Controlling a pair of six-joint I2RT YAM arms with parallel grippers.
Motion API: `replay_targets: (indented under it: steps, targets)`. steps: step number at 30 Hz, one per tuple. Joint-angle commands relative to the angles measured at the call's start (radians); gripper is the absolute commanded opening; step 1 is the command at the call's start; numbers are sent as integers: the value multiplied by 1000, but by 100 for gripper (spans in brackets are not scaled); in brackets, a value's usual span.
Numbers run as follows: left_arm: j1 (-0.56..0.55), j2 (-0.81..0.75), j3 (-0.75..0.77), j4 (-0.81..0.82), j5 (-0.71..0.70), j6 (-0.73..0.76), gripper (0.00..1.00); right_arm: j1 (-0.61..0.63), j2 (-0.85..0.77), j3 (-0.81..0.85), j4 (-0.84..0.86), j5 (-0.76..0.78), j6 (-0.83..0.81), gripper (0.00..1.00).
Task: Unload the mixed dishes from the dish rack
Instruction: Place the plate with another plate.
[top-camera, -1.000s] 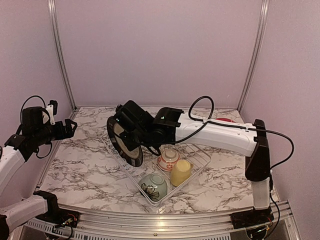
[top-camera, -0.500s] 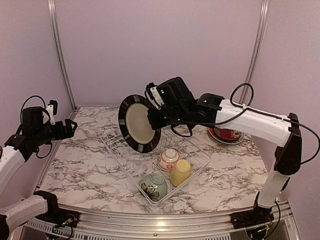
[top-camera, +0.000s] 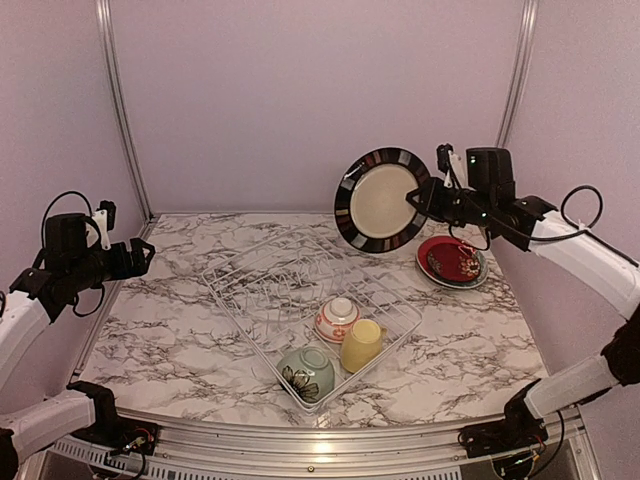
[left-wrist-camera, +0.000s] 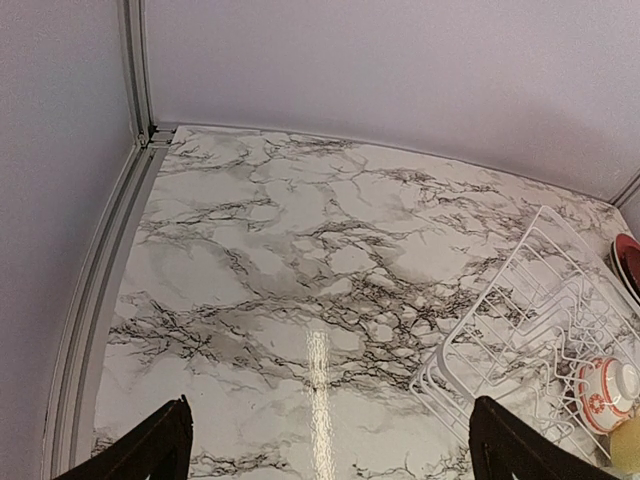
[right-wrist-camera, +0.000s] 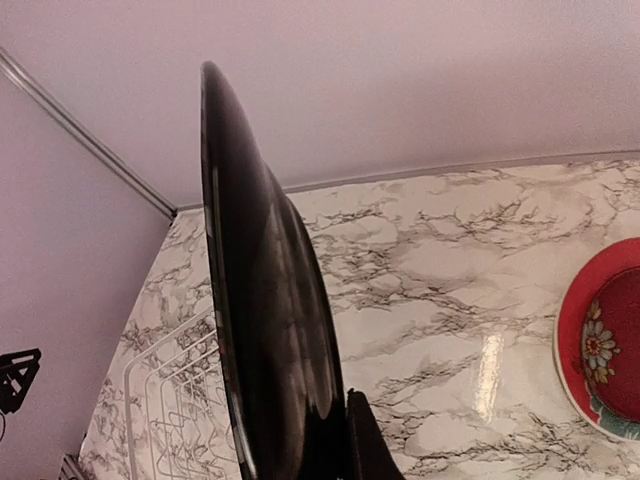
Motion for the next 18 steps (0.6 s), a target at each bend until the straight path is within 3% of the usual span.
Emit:
replay_targets:
  steps: [1,10,18]
  targets:
    - [1,-1,7,-13,-3,11,99,-165,-157,-69,185,-48,96,0]
    - [1,-9,6,-11,-5,11,99,-555,-258,-252,264,-180,176,0]
    - [1,-11,5,-10,1,10,99,-680,-148,-310,398,-244,223,0]
